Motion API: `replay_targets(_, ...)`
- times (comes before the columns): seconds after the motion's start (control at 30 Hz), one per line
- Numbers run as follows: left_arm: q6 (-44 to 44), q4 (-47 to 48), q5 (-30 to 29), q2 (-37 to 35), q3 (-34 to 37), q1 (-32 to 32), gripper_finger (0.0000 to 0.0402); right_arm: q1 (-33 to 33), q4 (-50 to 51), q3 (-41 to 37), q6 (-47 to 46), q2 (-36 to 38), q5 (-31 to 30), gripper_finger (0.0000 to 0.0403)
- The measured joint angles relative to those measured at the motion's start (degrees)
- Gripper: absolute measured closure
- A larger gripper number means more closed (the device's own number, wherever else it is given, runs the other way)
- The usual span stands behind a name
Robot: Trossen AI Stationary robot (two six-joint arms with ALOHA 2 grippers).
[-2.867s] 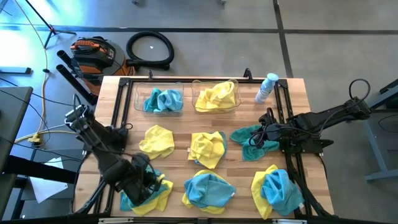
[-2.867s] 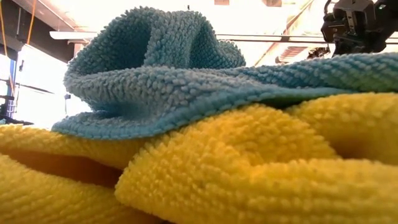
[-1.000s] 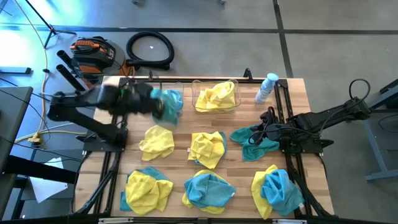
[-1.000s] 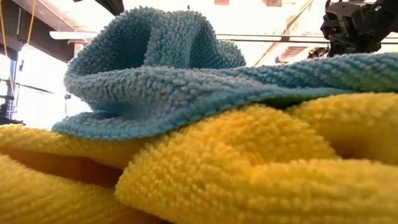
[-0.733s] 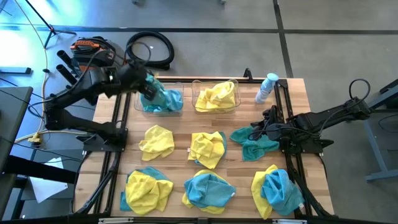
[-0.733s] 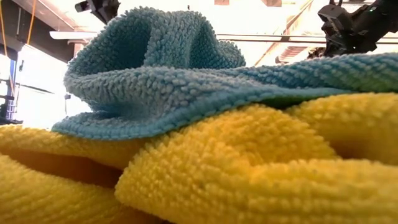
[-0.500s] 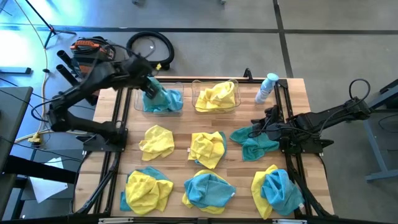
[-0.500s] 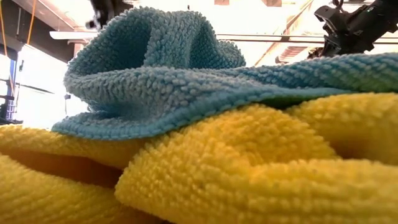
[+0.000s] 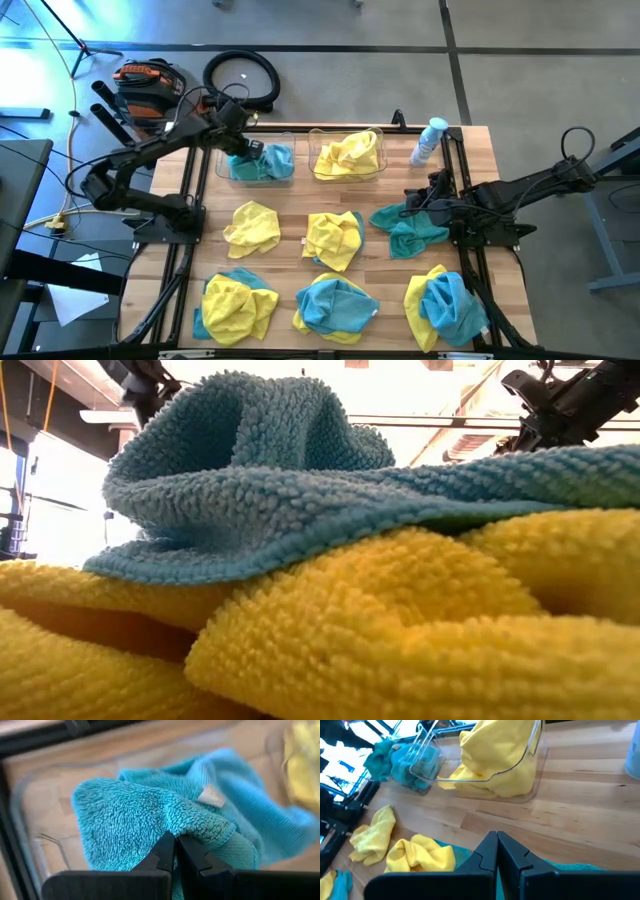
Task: Sort microfiber towel by color & place in baskets
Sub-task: Put the blue towel into the left transparent bin
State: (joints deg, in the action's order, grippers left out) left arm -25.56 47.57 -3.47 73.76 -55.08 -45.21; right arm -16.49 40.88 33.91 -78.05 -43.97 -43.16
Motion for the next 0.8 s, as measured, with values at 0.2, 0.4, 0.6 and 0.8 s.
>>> replay_targets(0.2, -1.0, -1.7, 1.0, 3.0, 3.4, -0.1, 0.0396, 0.0, 0.0, 0.0, -1.7, -1.7, -1.4, 0.0402)
replay_targets(0.4, -2.8, -3.9, 0.8, 6.7, 5.5, -0.1, 0.0355, 0.0, 0.0, 0.0, -3.1, -3.7, -1.3, 0.0402)
replay_targets(0.6, -3.5, -5.5, 0.7, 9.6, 5.6, 0.0, 0.0304, 0.0, 0.0, 0.0, -3.1, -5.1, -1.2, 0.0402)
replay_targets(0.8, -5.5, -4.3, 0.7, 9.1, 5.1, 0.0, 0.0289, 0.0, 0.3, 0.0, -2.0, -5.2, -1.0, 0.0402)
